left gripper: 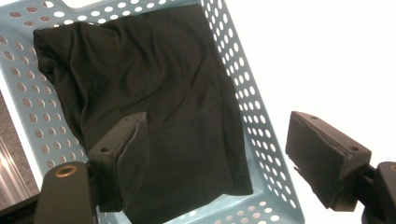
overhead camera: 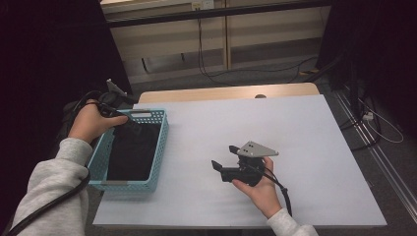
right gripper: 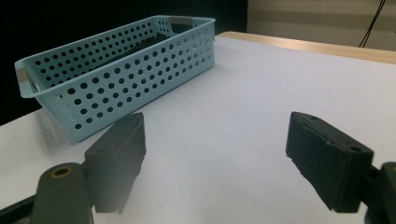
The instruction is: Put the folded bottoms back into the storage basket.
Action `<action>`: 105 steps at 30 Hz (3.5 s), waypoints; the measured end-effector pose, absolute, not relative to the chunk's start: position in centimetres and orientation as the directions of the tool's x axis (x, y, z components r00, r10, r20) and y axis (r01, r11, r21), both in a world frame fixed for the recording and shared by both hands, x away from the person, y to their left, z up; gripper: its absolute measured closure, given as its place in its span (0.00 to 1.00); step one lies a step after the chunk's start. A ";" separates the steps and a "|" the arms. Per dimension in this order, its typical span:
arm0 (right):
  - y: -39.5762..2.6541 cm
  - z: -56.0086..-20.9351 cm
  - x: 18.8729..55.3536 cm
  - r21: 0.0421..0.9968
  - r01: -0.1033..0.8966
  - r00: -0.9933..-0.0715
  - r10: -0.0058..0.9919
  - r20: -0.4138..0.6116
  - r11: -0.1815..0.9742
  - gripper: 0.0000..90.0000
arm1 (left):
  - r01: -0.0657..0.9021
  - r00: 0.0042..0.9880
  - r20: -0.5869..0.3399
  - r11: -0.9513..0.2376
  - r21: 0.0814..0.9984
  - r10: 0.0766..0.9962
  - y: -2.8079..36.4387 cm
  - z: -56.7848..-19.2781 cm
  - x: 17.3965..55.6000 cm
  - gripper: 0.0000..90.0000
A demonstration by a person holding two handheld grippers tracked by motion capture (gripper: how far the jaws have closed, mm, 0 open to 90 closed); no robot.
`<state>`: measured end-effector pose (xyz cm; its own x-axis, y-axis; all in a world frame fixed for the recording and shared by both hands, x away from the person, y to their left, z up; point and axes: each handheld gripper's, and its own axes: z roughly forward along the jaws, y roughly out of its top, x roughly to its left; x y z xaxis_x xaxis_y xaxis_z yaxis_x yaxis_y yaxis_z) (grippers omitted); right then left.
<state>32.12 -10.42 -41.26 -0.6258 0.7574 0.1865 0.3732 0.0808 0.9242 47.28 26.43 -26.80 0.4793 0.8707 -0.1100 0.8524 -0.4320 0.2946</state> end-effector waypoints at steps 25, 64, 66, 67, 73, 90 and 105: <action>-12.8 -42.2 30.9 0.910 0.400 -0.631 0.754 0.184 0.112 0.22 | 0.827 0.508 -0.159 -0.428 0.364 0.846 26.5 -29.8 45.2 0.23; -19.1 -42.8 29.8 0.886 0.447 -0.593 0.782 0.192 0.122 0.21 | 0.696 0.695 -0.227 -0.558 0.452 0.682 19.1 -32.2 41.5 0.20; -19.3 -42.8 29.8 0.884 0.450 -0.593 0.782 0.191 0.125 0.21 | 0.691 0.701 -0.231 -0.563 0.454 0.674 18.8 -32.5 41.4 0.20; -19.4 -42.8 29.8 0.884 0.450 -0.592 0.782 0.192 0.124 0.21 | 0.688 0.704 -0.230 -0.567 0.453 0.671 18.7 -32.6 41.4 0.20; -19.9 -42.8 29.7 0.883 0.451 -0.592 0.783 0.189 0.128 0.21 | 0.684 0.709 -0.238 -0.563 0.464 0.664 18.0 -33.3 40.9 0.20; -20.9 -42.8 29.4 0.875 0.463 -0.589 0.787 0.184 0.141 0.20 | 0.663 0.731 -0.253 -0.575 0.478 0.634 16.8 -35.2 39.6 0.20; -22.1 -43.0 29.1 0.864 0.477 -0.583 0.794 0.174 0.161 0.20 | 0.654 0.741 -0.268 -0.572 0.495 0.616 16.5 -36.7 38.7 0.18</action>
<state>29.09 -22.06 -43.04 -0.5827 0.7939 0.1741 0.4769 0.1606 0.8641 38.73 16.49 -36.71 0.7409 0.6157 -0.2681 0.6544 -0.5721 0.4945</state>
